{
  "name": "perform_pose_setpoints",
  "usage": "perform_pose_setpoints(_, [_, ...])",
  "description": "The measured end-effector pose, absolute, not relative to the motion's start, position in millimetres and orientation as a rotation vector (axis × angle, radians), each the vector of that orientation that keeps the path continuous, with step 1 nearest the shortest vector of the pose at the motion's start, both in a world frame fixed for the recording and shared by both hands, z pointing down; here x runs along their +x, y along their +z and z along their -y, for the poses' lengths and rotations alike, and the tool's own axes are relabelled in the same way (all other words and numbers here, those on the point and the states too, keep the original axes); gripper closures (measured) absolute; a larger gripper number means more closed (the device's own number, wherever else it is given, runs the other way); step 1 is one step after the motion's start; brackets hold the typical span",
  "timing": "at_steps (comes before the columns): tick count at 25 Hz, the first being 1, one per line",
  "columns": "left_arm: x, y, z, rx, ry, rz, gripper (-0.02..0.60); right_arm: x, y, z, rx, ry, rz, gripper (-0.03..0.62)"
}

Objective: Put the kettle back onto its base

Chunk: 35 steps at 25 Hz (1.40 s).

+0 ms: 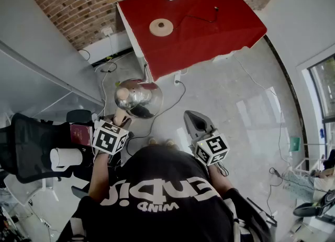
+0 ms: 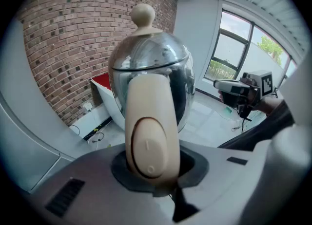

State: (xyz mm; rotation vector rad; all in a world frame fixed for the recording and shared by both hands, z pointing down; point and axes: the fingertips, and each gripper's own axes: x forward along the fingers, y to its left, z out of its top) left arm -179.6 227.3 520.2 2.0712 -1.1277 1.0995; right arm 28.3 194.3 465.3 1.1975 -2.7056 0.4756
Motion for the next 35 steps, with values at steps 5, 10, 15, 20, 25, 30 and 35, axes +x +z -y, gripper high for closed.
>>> perform_pose_setpoints(5, [-181, 517, -226, 2.077, 1.092, 1.134, 0.518, 29, 465, -196, 1.205, 0.472, 2.703, 0.573])
perform_pose_setpoints(10, [-184, 517, -222, 2.078, 1.101, 1.137, 0.518, 27, 465, -194, 1.203, 0.470, 2.701, 0.573])
perform_pose_setpoints(15, [-187, 516, -220, 2.083, 1.101, 1.135, 0.518, 25, 462, -194, 1.210, 0.480, 2.718, 0.573])
perform_pose_setpoints(20, [-192, 516, -217, 2.090, 1.103, 1.121, 0.518, 23, 458, -191, 1.239, 0.491, 2.714, 0.572])
perform_pose_setpoints(25, [-203, 516, -213, 2.107, 1.104, 1.100, 0.518, 17, 457, -187, 1.286, 0.475, 2.691, 0.572])
perform_pose_setpoints(30, [-213, 521, -205, 2.126, 1.130, 1.070, 0.518, 20, 462, -186, 1.354, 0.481, 2.649, 0.572])
perform_pose_setpoints(35, [-215, 525, -188, 2.131, 1.137, 1.047, 0.518, 27, 462, -176, 1.395, 0.481, 2.615, 0.572])
